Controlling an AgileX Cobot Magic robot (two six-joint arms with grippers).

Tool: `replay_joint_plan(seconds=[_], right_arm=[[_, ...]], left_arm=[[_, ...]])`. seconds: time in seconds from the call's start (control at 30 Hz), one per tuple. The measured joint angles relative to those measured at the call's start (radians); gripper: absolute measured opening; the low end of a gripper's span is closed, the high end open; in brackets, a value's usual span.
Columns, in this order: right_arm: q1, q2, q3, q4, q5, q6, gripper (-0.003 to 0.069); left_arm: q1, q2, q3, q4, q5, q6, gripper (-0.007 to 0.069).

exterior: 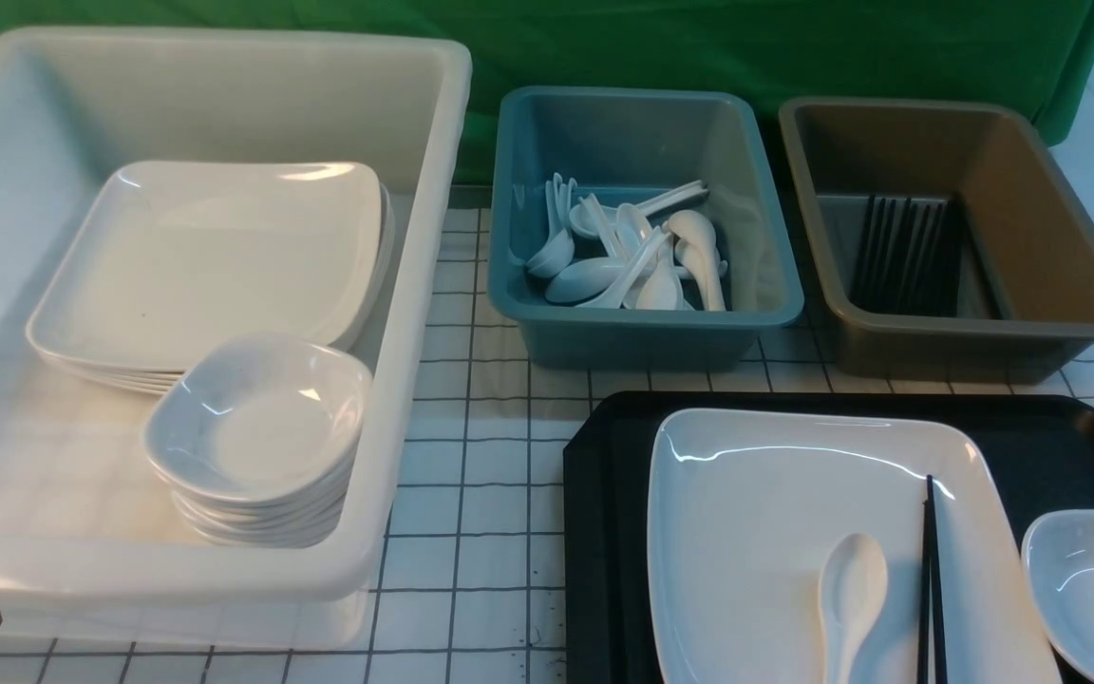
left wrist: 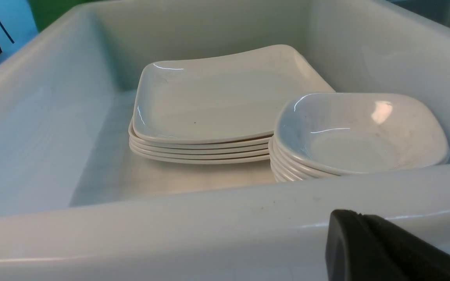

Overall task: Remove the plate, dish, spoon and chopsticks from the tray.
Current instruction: Use the right arm to grab a pair of chopsticks from the plate

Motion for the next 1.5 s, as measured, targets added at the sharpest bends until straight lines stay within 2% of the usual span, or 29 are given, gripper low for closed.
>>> replay_joint_plan(seconds=[0.07,0.13,0.2,0.27,0.4,0.47,0.63,0.7,0.77,0.87,0.97,1.07,1.17,1.27,1.5], right_arm=[[0.000,0.000,0.001,0.002,-0.005,-0.002,0.0225],[0.000,0.000,-0.008,0.002,-0.010,-0.043,0.0162],[0.000,0.005,-0.048,0.002,0.001,-0.130,0.0091],[0.000,0.048,-0.164,0.001,0.031,-0.278,0.0031],[0.000,0.242,-0.384,-0.010,0.208,-0.541,0.0030],[0.000,0.381,-0.477,-0.029,0.347,-0.616,0.0030],[0.000,0.777,-0.668,-0.066,0.659,-0.683,0.0036],[0.015,0.944,-0.705,-0.068,0.726,-0.710,0.0080],[0.043,1.020,-0.714,-0.071,0.729,-0.717,0.0133],[0.153,1.156,-0.724,-0.079,0.695,-0.710,0.0270],[0.248,1.249,-0.725,-0.123,0.615,-0.656,0.0342],[0.326,1.366,-0.730,-0.209,0.533,-0.543,0.0384],[0.365,1.469,-0.759,-0.272,0.510,-0.452,0.0413],[0.374,1.562,-0.801,-0.297,0.490,-0.412,0.0430],[0.375,1.673,-0.852,-0.307,0.470,-0.400,0.0432]], left_arm=[[0.000,0.000,0.000,0.000,0.000,0.000,0.0021],[0.000,0.000,0.000,0.000,0.000,0.000,0.0021],[0.000,0.000,0.000,0.000,-0.001,0.000,0.0021],[0.000,0.000,0.000,0.000,-0.002,0.001,0.0021],[0.000,0.000,0.000,0.000,-0.003,0.001,0.0021],[0.000,0.000,0.000,0.000,-0.003,0.001,0.0021],[0.000,0.000,0.000,0.000,-0.003,0.001,0.0021],[0.000,0.000,0.000,0.000,-0.003,0.001,0.0021],[0.000,0.000,0.000,0.000,-0.003,0.001,0.0021],[0.000,0.000,0.000,0.000,-0.003,0.002,0.0021],[0.000,0.000,0.000,0.000,-0.003,0.002,0.0021],[0.000,0.000,0.000,0.000,-0.003,0.002,0.0021],[0.000,0.000,0.000,0.000,-0.003,0.002,0.0021],[0.000,0.000,0.000,0.000,-0.003,0.002,0.0021],[0.000,0.000,0.000,0.000,-0.003,0.002,0.0021]])
